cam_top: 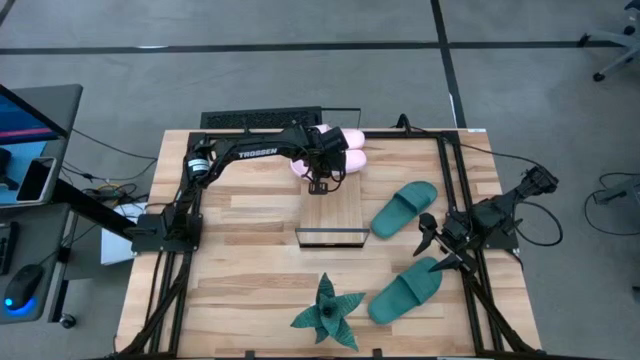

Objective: Pick and place slides into the shelf
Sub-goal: Put the pink slipper on the shelf

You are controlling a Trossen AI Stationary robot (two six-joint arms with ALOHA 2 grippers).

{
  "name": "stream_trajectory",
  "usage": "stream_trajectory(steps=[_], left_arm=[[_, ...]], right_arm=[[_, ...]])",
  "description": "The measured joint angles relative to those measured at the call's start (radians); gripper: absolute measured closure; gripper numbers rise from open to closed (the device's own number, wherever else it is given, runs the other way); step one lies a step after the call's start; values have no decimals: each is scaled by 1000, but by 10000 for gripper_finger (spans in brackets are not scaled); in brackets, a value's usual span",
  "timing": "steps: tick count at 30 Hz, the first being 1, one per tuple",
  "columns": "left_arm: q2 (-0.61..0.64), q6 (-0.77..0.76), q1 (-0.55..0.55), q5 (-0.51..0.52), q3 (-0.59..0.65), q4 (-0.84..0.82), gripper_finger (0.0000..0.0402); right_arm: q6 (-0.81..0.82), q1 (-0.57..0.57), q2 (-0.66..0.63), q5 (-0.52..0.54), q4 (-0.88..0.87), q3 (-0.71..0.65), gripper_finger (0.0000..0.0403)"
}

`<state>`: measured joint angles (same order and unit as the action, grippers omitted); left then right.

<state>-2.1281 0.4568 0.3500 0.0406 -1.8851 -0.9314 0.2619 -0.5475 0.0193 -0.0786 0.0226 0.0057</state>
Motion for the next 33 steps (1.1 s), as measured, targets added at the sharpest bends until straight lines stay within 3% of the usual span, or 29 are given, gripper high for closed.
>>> stream_trajectory(steps=[33], left_arm=[[0,-27,-8,-25,0,8,401]], right_arm=[[0,0,0,0,0,0,149]])
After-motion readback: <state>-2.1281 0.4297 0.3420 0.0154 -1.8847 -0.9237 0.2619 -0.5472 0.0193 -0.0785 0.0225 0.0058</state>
